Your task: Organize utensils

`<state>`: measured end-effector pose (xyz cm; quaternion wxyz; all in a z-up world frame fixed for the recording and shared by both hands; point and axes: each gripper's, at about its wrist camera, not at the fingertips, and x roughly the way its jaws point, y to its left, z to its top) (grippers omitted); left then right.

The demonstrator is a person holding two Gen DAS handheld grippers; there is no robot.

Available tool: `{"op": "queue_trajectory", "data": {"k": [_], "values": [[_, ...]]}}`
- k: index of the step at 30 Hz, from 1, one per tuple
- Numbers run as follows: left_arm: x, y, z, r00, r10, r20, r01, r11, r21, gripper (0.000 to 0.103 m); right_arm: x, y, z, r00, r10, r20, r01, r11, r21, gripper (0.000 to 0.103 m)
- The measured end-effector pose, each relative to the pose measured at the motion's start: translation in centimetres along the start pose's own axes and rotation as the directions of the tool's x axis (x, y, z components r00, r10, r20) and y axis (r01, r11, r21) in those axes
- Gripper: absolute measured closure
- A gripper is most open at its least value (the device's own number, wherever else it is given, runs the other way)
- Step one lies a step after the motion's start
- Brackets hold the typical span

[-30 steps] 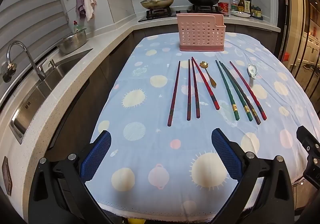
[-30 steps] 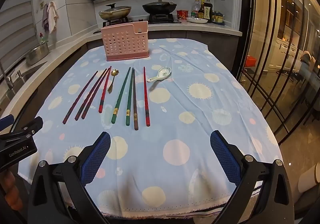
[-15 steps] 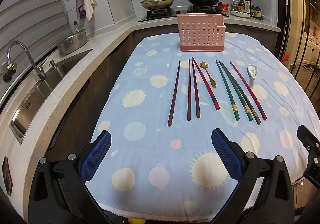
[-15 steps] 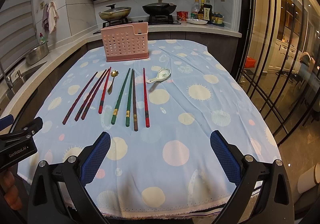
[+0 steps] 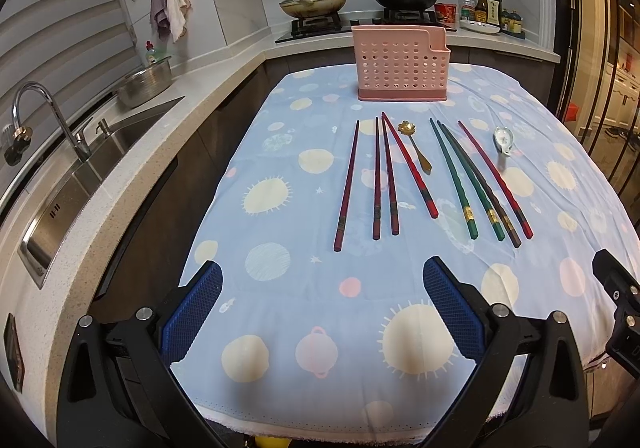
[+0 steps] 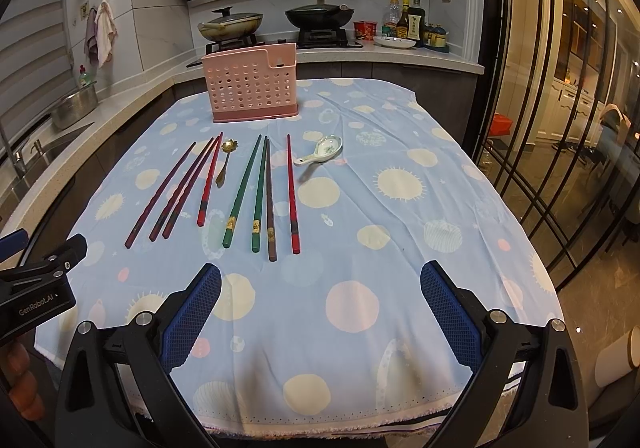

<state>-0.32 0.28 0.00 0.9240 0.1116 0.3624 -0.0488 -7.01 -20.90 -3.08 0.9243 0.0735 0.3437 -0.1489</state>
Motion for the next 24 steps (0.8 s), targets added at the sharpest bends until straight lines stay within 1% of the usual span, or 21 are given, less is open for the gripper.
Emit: {"op": "queue_trajectory", "data": {"k": [12,23,24], "values": [[0.4,-0.2,0.2,1.0,0.004,-0.001,-0.004,1.0,-0.004,0.007,0.1,0.0,0.0,1.0,0.0,0.002,0.0,1.0,-0.001,0.007],[0.4,-1.0,-0.3,1.0,0.005,-0.003,-0.005,1.0,-0.003,0.007,0.0,0.2,0.1,1.0,0.0,-0.003,0.0,1.0,-0.002,0.007],[0.5,-0.4,0.0,1.0,0.003,-0.004,-0.003,1.0,-0.004,0.007,0.0,0.2,0.1,1.0,0.001,-0.003,-0.001,1.0,-0.002,0.007]]}}
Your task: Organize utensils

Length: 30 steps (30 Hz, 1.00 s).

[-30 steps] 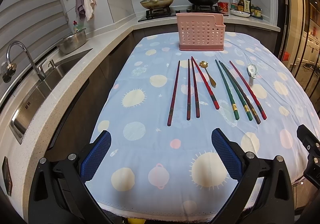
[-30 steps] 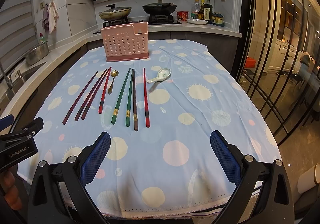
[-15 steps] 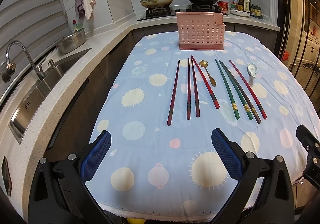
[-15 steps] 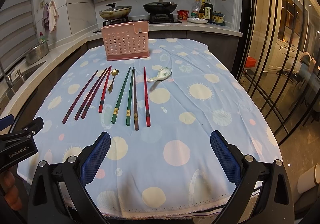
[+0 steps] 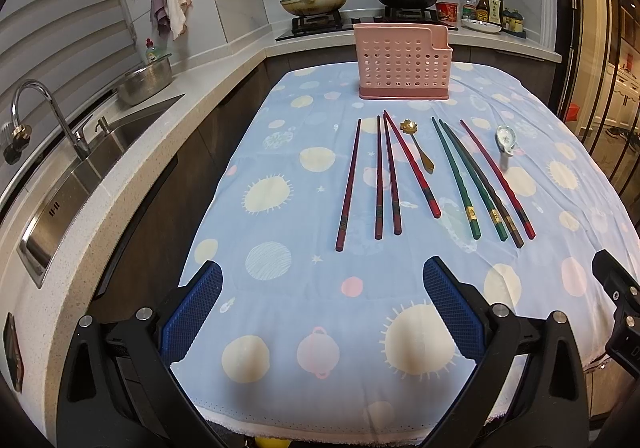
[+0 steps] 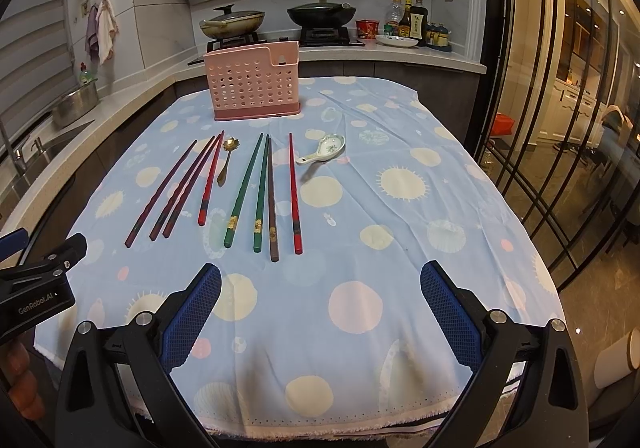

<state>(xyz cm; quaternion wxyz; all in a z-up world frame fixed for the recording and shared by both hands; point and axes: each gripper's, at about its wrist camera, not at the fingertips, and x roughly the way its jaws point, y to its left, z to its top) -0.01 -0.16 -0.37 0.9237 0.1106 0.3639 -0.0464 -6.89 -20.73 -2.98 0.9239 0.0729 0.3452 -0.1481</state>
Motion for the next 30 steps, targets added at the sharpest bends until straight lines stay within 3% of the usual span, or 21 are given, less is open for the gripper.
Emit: {"op": "queue_trajectory", "data": {"k": [30], "values": [[0.7,-0.3,-0.3,1.0,-0.001,-0.012,0.001,1.0,0.002,0.007,1.0,0.2,0.1,1.0,0.0,-0.008,0.0,1.0,-0.001,0.007]]}}
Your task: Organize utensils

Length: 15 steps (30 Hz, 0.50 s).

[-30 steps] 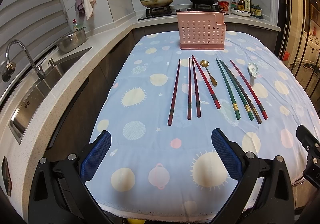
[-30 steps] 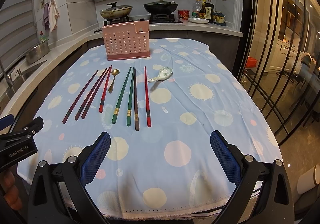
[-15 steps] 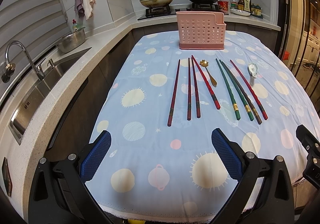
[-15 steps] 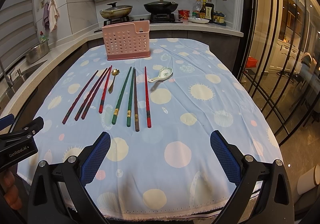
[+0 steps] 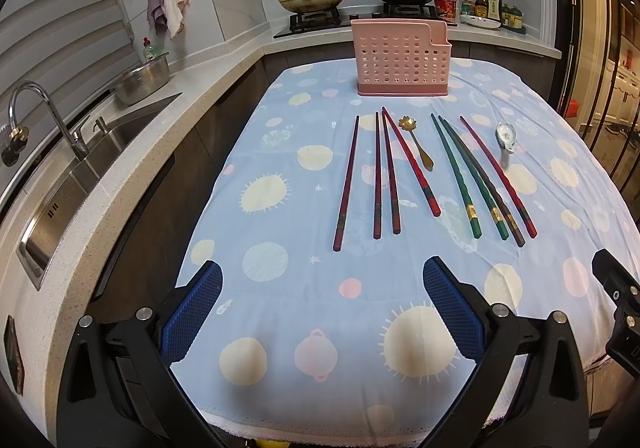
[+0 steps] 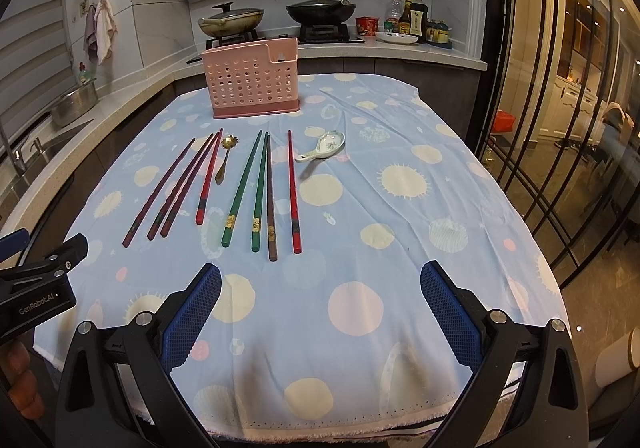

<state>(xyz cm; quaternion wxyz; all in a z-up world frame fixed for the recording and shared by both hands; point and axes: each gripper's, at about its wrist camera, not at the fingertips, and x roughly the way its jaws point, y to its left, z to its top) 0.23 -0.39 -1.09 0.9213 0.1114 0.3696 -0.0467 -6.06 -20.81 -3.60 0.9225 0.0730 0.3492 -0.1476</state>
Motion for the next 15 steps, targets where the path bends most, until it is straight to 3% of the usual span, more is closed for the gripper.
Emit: {"op": "queue_trajectory", "data": {"k": [11,15], "values": [[0.2,0.1,0.2,1.0,-0.002,-0.006,0.002,1.0,0.0,0.007,0.1,-0.1,-0.1,1.0,0.0,-0.003,0.0,1.0,0.003,0.007],[1.4,0.8,0.1,0.998,-0.025,-0.053,0.023,0.999,-0.027,0.007,0.7,-0.4,-0.1,1.0,-0.008,-0.012,0.008,1.0,0.008,0.007]]}}
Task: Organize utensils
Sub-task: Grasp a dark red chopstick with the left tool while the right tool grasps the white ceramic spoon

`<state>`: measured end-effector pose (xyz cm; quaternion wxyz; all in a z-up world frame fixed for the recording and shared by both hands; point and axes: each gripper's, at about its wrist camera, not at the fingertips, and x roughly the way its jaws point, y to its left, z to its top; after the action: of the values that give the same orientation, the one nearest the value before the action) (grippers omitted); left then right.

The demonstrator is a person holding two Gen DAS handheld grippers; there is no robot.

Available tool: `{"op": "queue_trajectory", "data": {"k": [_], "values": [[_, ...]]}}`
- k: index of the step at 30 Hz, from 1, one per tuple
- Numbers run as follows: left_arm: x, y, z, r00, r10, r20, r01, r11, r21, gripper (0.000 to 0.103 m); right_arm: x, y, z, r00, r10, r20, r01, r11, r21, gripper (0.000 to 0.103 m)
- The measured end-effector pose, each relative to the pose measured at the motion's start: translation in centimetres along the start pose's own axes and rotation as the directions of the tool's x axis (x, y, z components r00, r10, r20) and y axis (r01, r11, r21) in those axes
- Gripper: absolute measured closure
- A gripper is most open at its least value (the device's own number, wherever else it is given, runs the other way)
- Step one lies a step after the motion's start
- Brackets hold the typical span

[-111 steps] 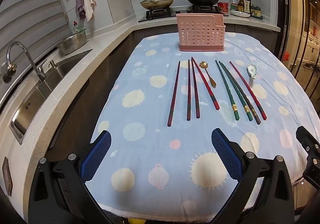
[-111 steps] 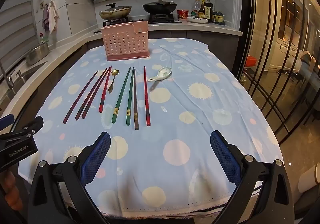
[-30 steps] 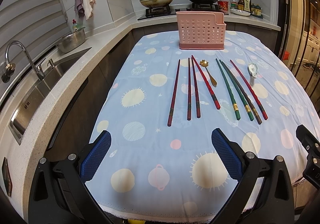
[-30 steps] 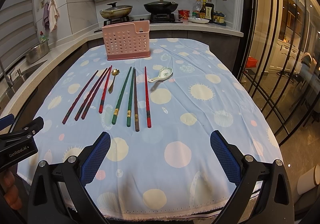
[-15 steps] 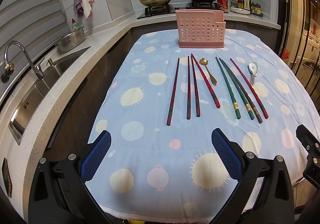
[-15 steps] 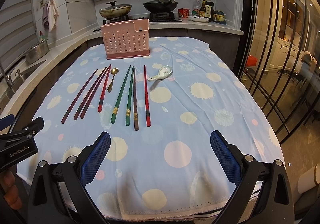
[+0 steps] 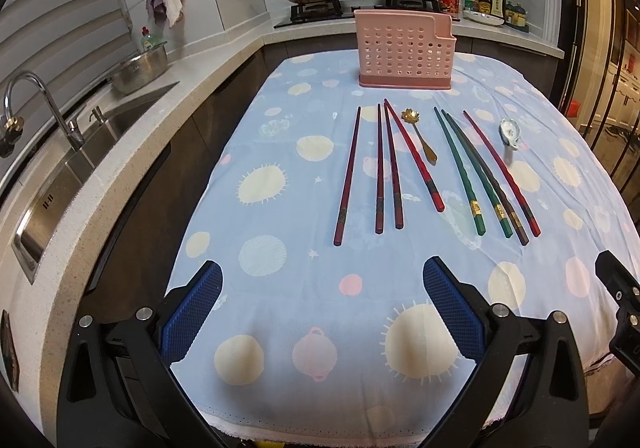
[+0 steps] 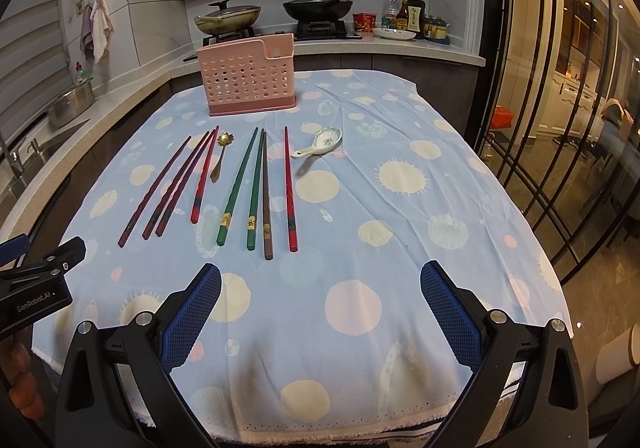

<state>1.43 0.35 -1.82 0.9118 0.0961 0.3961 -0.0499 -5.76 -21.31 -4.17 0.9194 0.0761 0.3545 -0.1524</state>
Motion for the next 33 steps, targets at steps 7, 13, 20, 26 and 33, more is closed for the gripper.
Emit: {"op": "queue_trajectory", "data": {"k": [7,13,20,26,33], "values": [[4.0,3.9,0.7,0.995,-0.01,-0.098,0.0,0.994,-0.105,0.007,1.8,-1.0,0.6,0.999,-0.025,-0.033,0.026,0.999,0.031,0.007],[7.8,4.4,2.0,0.985,-0.083,-0.148,0.061,0.987,-0.149,0.007,4.2,-1.3,1.9,0.998,-0.022,-0.061,0.025,0.999,0.047,0.007],[11.8,3.3,3.3,0.977,-0.101,-0.188,0.081,0.99,-0.112,0.018,7.2,-1.5,4.0,0.996,-0.002,-0.086,0.008,0.997,0.076,0.007],[12.5,3.4,3.6,0.97,-0.147,-0.194,0.131,0.987,-0.091,0.057,9.1,-1.6,6.4,0.998,-0.002,-0.067,0.008,0.996,0.084,0.009],[12.3,3.8,3.4,0.962,-0.203,-0.185,0.188,0.978,-0.093,0.088,13.4,-1.8,10.3,0.996,0.065,-0.068,-0.054,0.988,0.146,0.046]]}}
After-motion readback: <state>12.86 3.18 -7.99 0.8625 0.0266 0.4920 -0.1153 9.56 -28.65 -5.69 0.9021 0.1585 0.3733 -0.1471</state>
